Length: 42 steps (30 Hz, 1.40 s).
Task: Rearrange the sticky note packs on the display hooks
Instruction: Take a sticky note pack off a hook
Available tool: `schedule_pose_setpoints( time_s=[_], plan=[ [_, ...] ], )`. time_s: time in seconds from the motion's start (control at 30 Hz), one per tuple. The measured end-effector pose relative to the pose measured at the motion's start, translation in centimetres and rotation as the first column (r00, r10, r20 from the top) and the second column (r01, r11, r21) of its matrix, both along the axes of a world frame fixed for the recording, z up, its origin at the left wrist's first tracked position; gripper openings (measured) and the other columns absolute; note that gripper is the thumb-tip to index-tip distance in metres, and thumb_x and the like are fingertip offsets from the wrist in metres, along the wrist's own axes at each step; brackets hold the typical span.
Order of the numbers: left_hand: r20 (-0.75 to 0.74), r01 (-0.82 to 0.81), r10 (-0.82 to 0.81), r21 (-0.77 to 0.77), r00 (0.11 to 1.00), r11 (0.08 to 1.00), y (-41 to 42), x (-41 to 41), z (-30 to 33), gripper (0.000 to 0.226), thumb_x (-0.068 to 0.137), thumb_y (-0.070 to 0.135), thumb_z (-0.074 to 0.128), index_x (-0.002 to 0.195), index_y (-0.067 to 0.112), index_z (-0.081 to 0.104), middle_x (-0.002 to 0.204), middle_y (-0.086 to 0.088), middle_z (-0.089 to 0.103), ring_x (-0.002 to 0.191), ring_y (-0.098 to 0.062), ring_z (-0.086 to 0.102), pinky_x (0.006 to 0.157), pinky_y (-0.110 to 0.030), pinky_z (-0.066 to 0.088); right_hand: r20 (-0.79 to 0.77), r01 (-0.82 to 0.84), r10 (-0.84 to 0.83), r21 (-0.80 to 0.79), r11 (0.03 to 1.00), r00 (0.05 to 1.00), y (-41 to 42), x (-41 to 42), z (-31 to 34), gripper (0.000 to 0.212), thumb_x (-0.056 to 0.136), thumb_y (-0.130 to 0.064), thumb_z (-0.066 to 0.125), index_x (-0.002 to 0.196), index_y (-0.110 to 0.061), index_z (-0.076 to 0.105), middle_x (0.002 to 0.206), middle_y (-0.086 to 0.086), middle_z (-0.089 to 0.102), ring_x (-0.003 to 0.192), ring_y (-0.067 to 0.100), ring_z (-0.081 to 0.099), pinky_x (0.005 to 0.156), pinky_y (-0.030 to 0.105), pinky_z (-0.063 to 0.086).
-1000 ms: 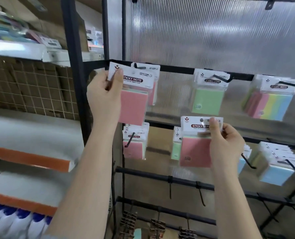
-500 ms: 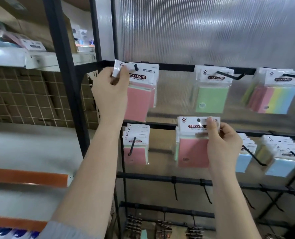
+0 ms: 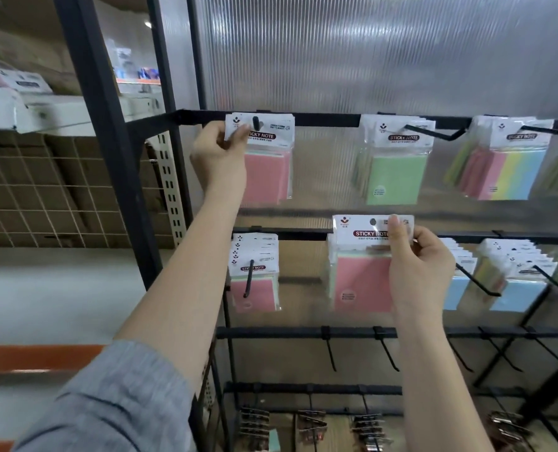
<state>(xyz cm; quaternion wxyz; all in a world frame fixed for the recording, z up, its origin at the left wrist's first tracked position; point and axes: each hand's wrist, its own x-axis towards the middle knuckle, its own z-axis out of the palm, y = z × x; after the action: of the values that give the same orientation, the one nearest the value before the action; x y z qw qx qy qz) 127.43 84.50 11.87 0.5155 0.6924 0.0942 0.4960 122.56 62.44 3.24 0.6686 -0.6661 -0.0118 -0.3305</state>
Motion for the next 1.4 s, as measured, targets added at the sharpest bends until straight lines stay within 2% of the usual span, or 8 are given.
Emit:
schedule_pose_setpoints(
  time_s=[0.27, 0.5, 0.6, 0.77, 0.97, 1.17, 1.3, 1.4],
  plan=[
    [0.018, 0.006, -0.005, -0.031, 1.000, 0.999, 0.0, 1.4, 0.2, 0.017, 0.084, 0.024, 0.069, 0.079, 0.014, 0.055, 0.070, 0.014, 0.052, 0.061, 0.004, 0.049, 0.046, -0.001, 0.038, 0.016, -0.004, 0.004, 0.013, 1.000, 1.000, 0.3, -0.3, 0.7, 0.039, 0.091, -0.034, 0.061, 0.057, -0.018, 0.048, 0.041, -0.019, 0.038, 0.042, 0.000, 0.034, 0.042, 0.010, 0.026],
    [-0.017, 0.028, -0.029, -0.085, 0.999, 0.996, 0.3, 0.3, -1.6, 0.010, 0.092, 0.030, 0.058, 0.092, 0.021, 0.053, 0.083, 0.013, 0.051, 0.065, 0.005, 0.051, 0.046, 0.001, 0.037, 0.023, 0.004, -0.004, 0.042, 0.999, 1.000, 0.1, -0.4, 0.4, 0.041, 0.089, -0.033, 0.063, 0.065, -0.002, 0.052, 0.045, -0.016, 0.041, 0.044, 0.000, 0.035, 0.042, 0.009, 0.026],
    [-0.097, 0.032, -0.042, -0.095, 0.994, 0.995, 0.4, -0.9, -3.6, 0.008, 0.097, 0.031, 0.047, 0.095, 0.024, 0.052, 0.082, 0.015, 0.050, 0.066, 0.006, 0.049, 0.046, 0.002, 0.036, 0.003, -0.010, 0.010, 0.002, 1.000, 1.000, 0.1, -0.4, 0.5, 0.035, 0.089, -0.036, 0.063, 0.064, -0.013, 0.057, 0.047, -0.018, 0.049, 0.046, -0.002, 0.040, 0.045, 0.010, 0.030],
    [-0.356, 0.064, -0.068, -0.024, 0.932, 0.998, 1.2, -2.6, -8.1, 0.014, 0.097, 0.028, 0.043, 0.100, 0.025, 0.057, 0.093, 0.010, 0.057, 0.068, 0.001, 0.049, 0.046, -0.012, 0.034, -0.008, -0.074, 0.074, -0.019, 0.997, 0.997, 0.7, -0.8, 1.3, 0.025, 0.089, -0.038, 0.062, 0.068, -0.023, 0.063, 0.057, -0.017, 0.060, 0.054, 0.001, 0.050, 0.056, 0.026, 0.041],
    [-0.698, 0.123, -0.047, 0.059, 0.715, 0.991, 2.3, -4.4, -12.8, 0.029, 0.099, 0.027, 0.039, 0.124, 0.023, 0.054, 0.117, 0.002, 0.056, 0.067, -0.001, 0.043, 0.050, -0.015, 0.026, 0.060, -0.170, 0.175, -0.073, 0.983, 0.983, 2.7, -0.9, 3.6, 0.018, 0.089, -0.032, 0.065, 0.072, -0.023, 0.064, 0.061, -0.012, 0.062, 0.057, 0.006, 0.051, 0.055, 0.026, 0.042],
    [-0.692, 0.179, -0.186, -0.083, 0.697, 0.980, 2.7, -6.1, -16.2, 0.036, 0.099, 0.028, 0.039, 0.132, 0.022, 0.050, 0.128, -0.001, 0.056, 0.099, -0.013, 0.052, 0.072, -0.019, 0.035, 0.144, -0.259, 0.268, -0.074, 0.963, 0.953, 5.0, -0.2, 7.1, 0.014, 0.081, -0.028, 0.073, 0.071, -0.025, 0.063, 0.061, -0.015, 0.065, 0.055, -0.001, 0.055, 0.052, 0.014, 0.042],
    [-0.672, 0.146, -0.270, -0.236, 0.690, 0.961, 3.4, -5.2, -17.4, 0.025, 0.099, 0.014, 0.037, 0.105, 0.022, 0.060, 0.087, 0.009, 0.057, 0.087, -0.015, 0.050, 0.069, -0.024, 0.036, 0.199, -0.312, 0.327, -0.102, 0.945, 0.924, 6.9, 0.1, 9.5, 0.013, 0.080, -0.023, 0.075, 0.074, -0.019, 0.064, 0.060, -0.015, 0.067, 0.057, -0.002, 0.063, 0.053, 0.014, 0.044],
    [-0.667, 0.170, -0.327, -0.292, 0.669, 0.941, 3.6, -5.0, -18.2, 0.024, 0.098, 0.011, 0.037, 0.099, 0.018, 0.060, 0.090, 0.005, 0.056, 0.097, -0.020, 0.053, 0.078, -0.028, 0.043, 0.194, -0.347, 0.368, -0.132, 0.928, 0.910, 8.6, 0.2, 10.6, 0.016, 0.080, -0.026, 0.075, 0.082, -0.012, 0.067, 0.070, -0.006, 0.071, 0.067, 0.009, 0.070, 0.060, 0.024, 0.052]
  ],
)
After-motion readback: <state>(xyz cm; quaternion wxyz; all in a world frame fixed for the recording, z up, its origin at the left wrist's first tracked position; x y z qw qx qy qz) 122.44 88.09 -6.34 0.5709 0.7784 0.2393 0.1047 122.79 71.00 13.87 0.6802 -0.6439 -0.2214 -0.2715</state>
